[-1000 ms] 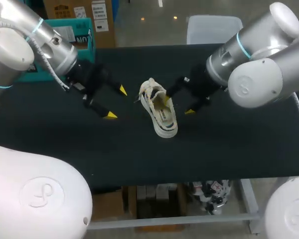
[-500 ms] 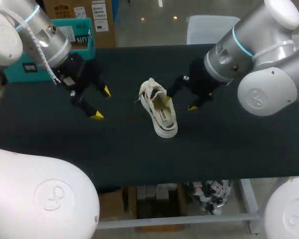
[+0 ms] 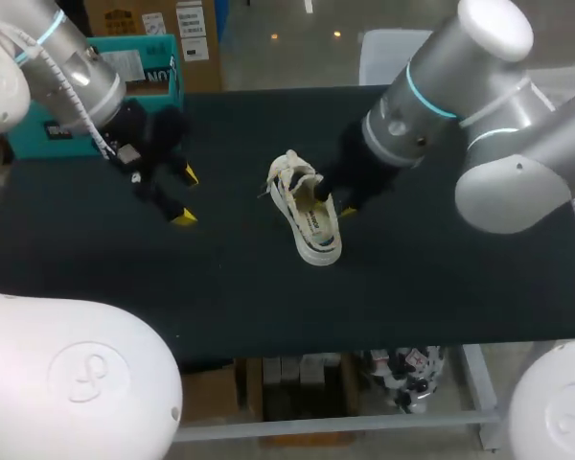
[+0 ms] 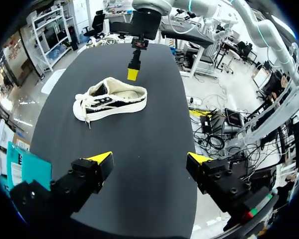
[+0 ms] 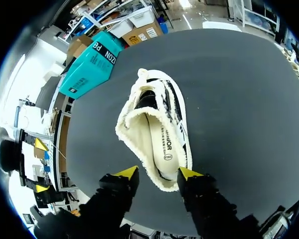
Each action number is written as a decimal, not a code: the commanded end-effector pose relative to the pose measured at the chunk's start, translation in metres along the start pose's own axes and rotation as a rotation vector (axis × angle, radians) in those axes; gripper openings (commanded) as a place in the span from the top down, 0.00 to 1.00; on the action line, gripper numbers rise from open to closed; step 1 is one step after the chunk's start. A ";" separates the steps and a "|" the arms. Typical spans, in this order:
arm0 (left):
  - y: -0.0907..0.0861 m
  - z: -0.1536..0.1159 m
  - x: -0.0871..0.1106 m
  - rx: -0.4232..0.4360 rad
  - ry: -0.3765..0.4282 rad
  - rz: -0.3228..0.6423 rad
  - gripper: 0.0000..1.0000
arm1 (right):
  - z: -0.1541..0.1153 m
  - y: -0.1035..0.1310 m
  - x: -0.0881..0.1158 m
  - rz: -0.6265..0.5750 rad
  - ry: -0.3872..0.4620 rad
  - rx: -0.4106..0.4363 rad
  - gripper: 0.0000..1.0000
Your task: Open the shoe tongue, take the insole out of the shoe, put the insole back into the shoe, and pack the shoe into the shoebox
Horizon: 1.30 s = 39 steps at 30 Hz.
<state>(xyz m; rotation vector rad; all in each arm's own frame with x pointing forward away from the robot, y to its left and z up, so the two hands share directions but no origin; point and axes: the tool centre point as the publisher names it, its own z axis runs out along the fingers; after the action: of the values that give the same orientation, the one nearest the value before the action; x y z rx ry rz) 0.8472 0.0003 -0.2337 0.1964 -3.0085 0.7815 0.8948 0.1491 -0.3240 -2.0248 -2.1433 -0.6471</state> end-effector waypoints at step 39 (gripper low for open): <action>0.011 0.014 -0.011 -0.092 0.046 -0.344 0.00 | 0.057 -0.012 -0.018 -0.067 -0.126 -0.152 1.00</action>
<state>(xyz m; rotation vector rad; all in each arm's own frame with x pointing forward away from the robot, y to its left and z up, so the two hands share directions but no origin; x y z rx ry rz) 0.8580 0.0092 -0.2533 0.6600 -2.8368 0.6139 0.9080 0.1650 -0.3974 -2.1024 -2.2896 -0.5798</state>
